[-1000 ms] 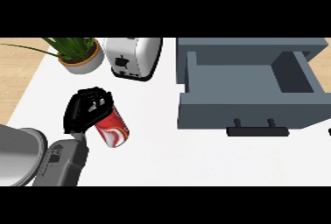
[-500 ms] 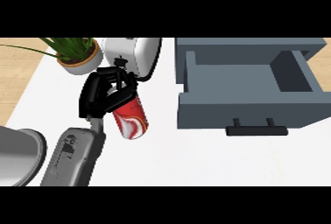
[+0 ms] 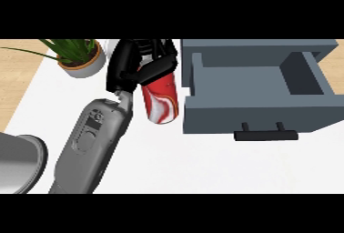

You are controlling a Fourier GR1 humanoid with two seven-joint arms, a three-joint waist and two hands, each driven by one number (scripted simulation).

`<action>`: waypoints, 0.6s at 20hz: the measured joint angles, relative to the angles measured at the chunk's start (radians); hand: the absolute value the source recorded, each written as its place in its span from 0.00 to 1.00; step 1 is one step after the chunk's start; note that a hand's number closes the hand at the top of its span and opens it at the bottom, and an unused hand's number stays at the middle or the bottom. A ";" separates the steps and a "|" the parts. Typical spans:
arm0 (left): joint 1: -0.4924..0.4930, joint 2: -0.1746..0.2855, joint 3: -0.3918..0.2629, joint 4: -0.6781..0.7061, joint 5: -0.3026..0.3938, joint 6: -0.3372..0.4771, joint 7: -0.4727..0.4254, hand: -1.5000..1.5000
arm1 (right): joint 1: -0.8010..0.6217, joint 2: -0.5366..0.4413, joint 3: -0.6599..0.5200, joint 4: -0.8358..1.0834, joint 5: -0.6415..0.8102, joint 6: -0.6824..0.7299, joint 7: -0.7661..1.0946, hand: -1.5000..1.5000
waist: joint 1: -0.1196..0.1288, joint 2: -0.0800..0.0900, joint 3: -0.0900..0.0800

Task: Pick up the can, place it into the drawer and close the drawer

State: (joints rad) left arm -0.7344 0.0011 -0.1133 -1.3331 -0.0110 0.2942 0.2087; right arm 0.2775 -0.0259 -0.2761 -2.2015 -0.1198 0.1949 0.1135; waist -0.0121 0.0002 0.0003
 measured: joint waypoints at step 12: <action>-0.371 -0.001 -0.094 0.256 0.078 0.180 0.083 1.00 | 0.001 -0.018 -0.034 0.006 -0.036 0.029 0.007 0.00 | -0.013 0.002 0.000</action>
State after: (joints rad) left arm -1.1059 0.0001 -0.2068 -1.0775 0.0669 0.4746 0.2918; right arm 0.2785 -0.0435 -0.3099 -2.1958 -0.1561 0.2243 0.1208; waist -0.0249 0.0021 0.0007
